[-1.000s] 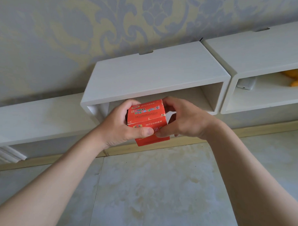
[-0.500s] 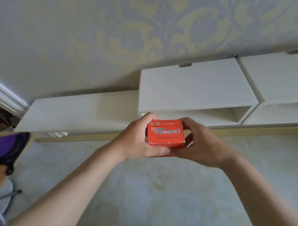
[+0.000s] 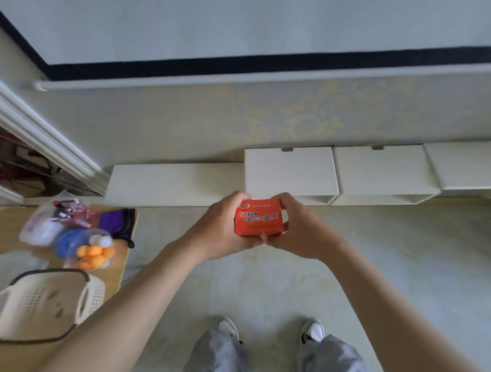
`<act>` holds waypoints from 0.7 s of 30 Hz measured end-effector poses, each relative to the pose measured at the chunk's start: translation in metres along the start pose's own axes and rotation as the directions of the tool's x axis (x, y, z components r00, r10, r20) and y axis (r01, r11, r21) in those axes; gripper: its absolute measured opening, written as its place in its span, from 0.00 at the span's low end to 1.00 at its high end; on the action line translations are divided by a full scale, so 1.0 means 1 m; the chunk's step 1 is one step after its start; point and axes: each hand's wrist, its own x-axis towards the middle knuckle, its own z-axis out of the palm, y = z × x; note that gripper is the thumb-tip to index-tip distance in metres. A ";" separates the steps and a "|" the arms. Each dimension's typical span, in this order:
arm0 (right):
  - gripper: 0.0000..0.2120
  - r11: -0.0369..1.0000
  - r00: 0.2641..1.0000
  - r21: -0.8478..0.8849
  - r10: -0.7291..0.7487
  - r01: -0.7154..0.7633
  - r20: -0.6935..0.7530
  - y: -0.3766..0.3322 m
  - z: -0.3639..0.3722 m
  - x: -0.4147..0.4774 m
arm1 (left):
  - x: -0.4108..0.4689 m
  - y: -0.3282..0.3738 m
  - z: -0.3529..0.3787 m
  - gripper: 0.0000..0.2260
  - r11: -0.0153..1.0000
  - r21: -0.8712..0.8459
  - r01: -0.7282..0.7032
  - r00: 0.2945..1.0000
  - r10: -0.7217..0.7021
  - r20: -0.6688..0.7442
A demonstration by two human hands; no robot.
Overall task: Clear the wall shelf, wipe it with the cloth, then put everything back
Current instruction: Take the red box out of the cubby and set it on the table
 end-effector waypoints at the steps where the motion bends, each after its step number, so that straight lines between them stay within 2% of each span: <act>1: 0.27 1.000 1.000 -0.018 0.018 -0.018 0.003 -0.016 -0.002 -0.010 | -0.012 0.009 -0.009 0.29 1.000 0.007 -0.001 1.000 0.001 0.001; 5: 0.28 0.994 0.999 -0.098 0.045 -0.042 0.028 -0.070 -0.001 -0.038 | -0.054 0.028 -0.036 0.27 0.999 0.048 -0.011 0.999 0.012 -0.031; 9: 0.29 0.996 0.998 -0.090 0.023 -0.018 0.053 -0.103 0.012 -0.051 | -0.085 0.032 -0.058 0.25 0.996 0.091 0.000 0.997 0.008 -0.081; 14: 0.29 0.995 0.994 -0.071 -0.056 0.063 0.091 -0.125 0.023 -0.060 | -0.116 0.035 -0.072 0.26 0.981 0.185 0.065 0.984 -0.032 -0.177; 18: 0.28 0.989 0.980 -0.081 -0.107 0.122 0.167 -0.133 0.032 -0.073 | -0.148 0.038 -0.069 0.30 0.979 0.157 0.134 0.968 -0.095 -0.234; 21: 0.28 0.984 0.967 -0.085 -0.134 0.156 0.217 -0.138 0.040 -0.080 | -0.169 0.040 -0.066 0.28 0.970 0.173 0.173 0.956 -0.123 -0.267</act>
